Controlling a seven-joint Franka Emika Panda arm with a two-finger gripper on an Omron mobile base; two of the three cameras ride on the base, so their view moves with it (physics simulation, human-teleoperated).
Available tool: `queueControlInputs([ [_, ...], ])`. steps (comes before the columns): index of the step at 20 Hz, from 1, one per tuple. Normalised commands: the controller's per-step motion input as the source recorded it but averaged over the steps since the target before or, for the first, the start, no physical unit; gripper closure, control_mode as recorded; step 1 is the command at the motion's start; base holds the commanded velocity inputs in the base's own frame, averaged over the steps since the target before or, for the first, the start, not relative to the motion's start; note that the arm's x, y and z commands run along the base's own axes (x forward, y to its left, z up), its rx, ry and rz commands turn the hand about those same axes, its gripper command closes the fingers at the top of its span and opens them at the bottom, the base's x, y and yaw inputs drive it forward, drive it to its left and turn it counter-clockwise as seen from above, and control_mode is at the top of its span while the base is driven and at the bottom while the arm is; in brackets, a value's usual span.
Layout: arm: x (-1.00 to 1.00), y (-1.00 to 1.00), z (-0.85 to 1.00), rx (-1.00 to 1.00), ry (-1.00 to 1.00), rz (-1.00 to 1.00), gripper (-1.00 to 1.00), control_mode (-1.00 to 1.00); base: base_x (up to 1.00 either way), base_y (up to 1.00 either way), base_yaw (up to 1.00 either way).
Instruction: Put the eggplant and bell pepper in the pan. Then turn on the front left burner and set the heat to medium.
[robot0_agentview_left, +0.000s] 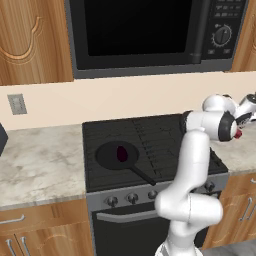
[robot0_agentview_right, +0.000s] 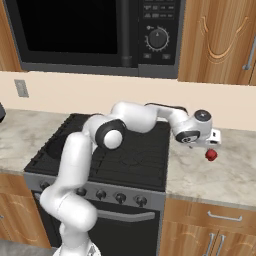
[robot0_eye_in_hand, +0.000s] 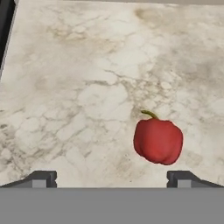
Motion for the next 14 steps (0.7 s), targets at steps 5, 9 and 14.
queueControlInputs([
  [5,0.02,-0.34,-0.03,0.02,0.0,0.0,-1.0,-1.0,0.0,0.0,0.0],
  [9,0.01,-0.11,-0.29,0.04,0.04,0.0,-1.0,-1.0,0.0,0.0,0.0],
  [14,0.13,-0.03,-0.47,0.08,0.03,0.0,-1.0,-1.0,0.0,0.0,0.0],
])
